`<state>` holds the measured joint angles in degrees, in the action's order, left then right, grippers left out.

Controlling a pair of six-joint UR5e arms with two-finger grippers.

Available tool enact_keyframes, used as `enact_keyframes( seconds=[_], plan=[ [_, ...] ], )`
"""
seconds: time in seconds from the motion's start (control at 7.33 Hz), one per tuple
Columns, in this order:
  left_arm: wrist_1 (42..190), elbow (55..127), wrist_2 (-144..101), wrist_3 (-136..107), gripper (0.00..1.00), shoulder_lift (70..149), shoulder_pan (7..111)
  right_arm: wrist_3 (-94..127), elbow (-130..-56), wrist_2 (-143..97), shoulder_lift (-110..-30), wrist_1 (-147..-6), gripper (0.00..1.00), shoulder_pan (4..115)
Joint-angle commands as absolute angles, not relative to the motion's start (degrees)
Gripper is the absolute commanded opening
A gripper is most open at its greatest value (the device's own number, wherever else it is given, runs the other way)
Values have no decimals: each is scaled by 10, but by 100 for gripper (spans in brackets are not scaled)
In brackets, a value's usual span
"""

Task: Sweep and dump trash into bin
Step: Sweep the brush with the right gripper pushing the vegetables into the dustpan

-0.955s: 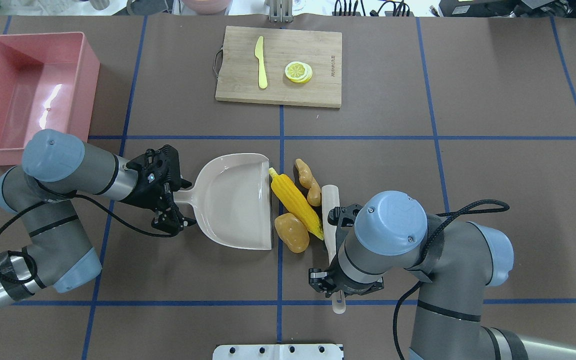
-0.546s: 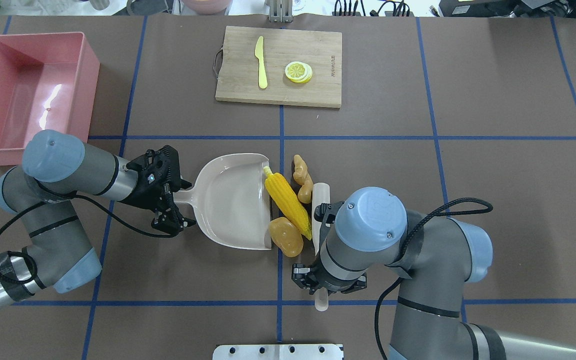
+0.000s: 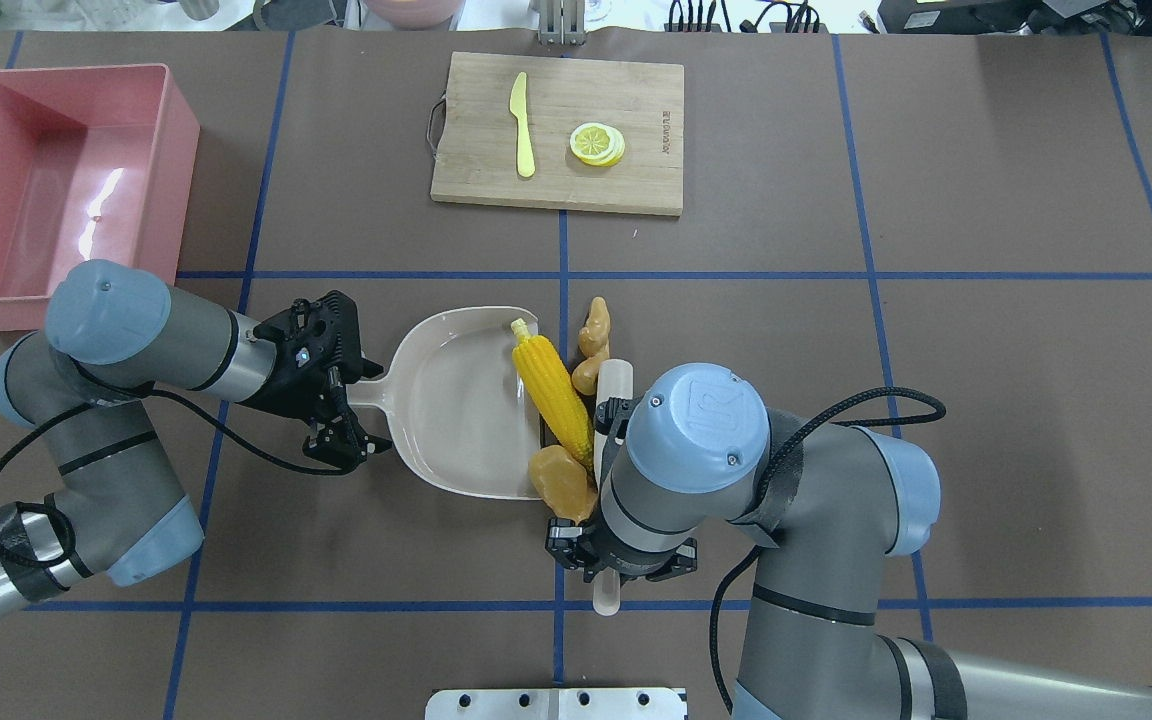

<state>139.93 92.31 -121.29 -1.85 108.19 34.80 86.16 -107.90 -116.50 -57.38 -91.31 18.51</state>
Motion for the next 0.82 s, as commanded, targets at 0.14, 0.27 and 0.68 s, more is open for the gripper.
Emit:
enact_keyframes(
  seconds=[0.14, 0.27, 0.68],
  plan=[
    [1399, 923, -1213, -18, 97, 1082, 348, 855, -1089, -1209, -583, -936, 0, 227],
    [1399, 923, -1214, -19, 97, 1082, 348, 859, -1105, -1210, -577, -963, 0, 227],
    [1399, 922, -1213, -18, 97, 1082, 348, 864, -1207, -1256, -584, -1091, 0, 227]
  ],
)
